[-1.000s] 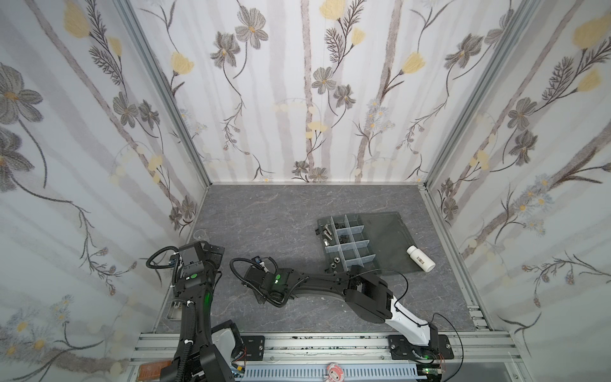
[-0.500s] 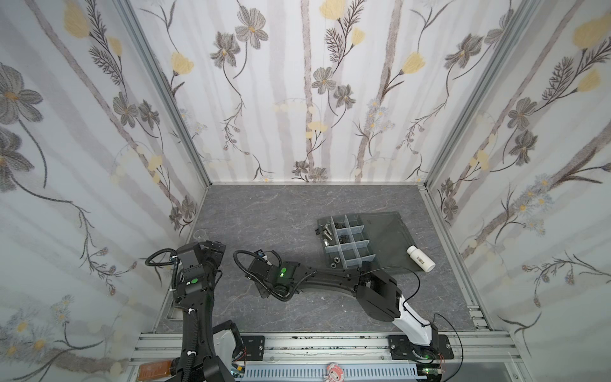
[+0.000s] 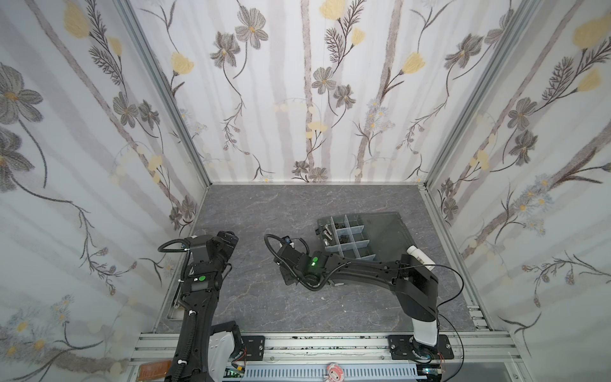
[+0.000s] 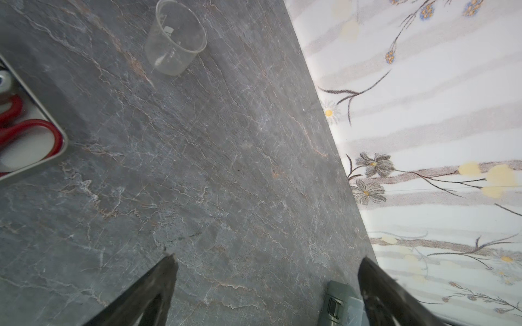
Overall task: Sort the screws and nuts into containers
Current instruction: Place the nut into the container.
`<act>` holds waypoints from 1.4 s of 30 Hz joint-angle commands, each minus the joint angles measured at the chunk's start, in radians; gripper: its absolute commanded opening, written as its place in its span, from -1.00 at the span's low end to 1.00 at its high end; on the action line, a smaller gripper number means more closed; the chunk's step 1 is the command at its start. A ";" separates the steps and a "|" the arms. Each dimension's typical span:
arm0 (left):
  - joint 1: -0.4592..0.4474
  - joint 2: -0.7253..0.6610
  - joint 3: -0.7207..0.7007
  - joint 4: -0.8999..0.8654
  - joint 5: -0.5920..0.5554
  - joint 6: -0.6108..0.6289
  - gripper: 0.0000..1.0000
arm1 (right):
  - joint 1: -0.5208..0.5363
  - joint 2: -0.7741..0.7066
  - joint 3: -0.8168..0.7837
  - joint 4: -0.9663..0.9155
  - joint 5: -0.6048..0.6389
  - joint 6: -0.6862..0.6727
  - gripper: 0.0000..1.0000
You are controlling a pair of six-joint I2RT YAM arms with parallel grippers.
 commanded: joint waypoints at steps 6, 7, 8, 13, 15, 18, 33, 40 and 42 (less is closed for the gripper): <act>-0.194 0.087 0.063 0.043 -0.159 -0.039 1.00 | -0.058 -0.170 -0.175 0.073 0.016 -0.014 -0.74; -0.215 0.100 0.072 0.044 -0.172 -0.036 1.00 | -0.067 -0.190 -0.196 0.075 0.016 -0.013 -0.74; -0.231 0.113 0.080 0.043 -0.181 -0.033 1.00 | -0.075 -0.209 -0.217 0.080 0.012 -0.014 -0.74; -0.307 0.166 0.104 0.062 -0.203 -0.031 1.00 | -0.126 -0.305 -0.321 0.097 -0.005 -0.015 -0.74; -0.341 0.196 0.112 0.076 -0.205 -0.031 1.00 | -0.143 -0.346 -0.351 0.100 -0.005 -0.019 -0.74; -0.390 0.256 0.137 0.087 -0.201 -0.030 1.00 | -0.173 -0.391 -0.398 0.109 -0.012 -0.024 -0.74; -0.541 0.404 0.179 0.237 -0.115 0.012 1.00 | -0.300 -0.494 -0.564 0.175 -0.080 -0.057 -0.74; -0.580 0.472 0.186 0.318 -0.019 0.066 1.00 | -0.330 -0.469 -0.586 0.220 -0.113 -0.067 -0.70; -0.590 0.475 0.195 0.311 -0.024 0.080 1.00 | -0.333 -0.457 -0.588 0.229 -0.123 -0.067 -0.63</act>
